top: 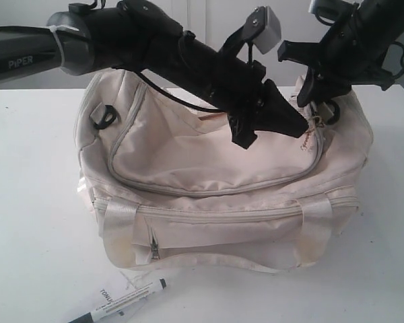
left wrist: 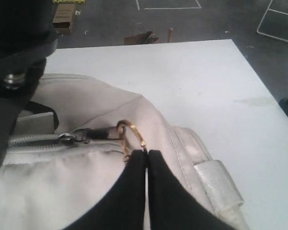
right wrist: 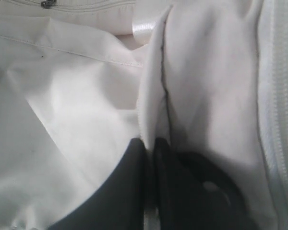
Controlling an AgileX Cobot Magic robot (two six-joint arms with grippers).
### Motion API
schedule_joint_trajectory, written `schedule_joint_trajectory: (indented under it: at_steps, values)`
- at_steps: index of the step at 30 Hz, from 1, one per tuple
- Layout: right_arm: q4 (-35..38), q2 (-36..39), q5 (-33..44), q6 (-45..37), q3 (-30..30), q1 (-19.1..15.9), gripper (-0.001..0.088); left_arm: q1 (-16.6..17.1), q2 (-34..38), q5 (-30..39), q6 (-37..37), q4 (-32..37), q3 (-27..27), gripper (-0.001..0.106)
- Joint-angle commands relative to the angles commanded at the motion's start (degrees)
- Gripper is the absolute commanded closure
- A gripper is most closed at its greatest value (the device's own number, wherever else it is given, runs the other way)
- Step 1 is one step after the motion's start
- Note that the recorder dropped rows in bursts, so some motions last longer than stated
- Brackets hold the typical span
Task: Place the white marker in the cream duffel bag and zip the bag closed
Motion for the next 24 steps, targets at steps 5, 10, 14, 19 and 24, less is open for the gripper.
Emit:
schedule_joint_trajectory:
  at_steps: [5, 10, 14, 19, 24]
  values:
    - [0.0, 0.0, 0.0, 0.0, 0.0, 0.0, 0.0868, -2.27, 0.0, -2.81, -0.46, 5.11, 0.0, 0.105]
    - [0.0, 0.0, 0.0, 0.0, 0.0, 0.0, 0.0868, -3.32, -0.86, -4.62, -2.64, 8.93, 0.0, 0.105]
    - [0.0, 0.0, -0.36, 0.0, 0.0, 0.0, 0.0868, -4.27, -2.01, -5.1, -2.87, 12.36, 0.0, 0.105]
    - [0.0, 0.0, -0.36, 0.0, 0.0, 0.0, 0.0868, -4.57, -2.64, -5.89, -3.66, 13.09, 0.0, 0.105]
    - [-0.11, 0.0, -0.37, 0.0, 0.0, 0.0, 0.0868, -5.69, -2.74, -5.77, -5.03, 18.45, 0.0, 0.105]
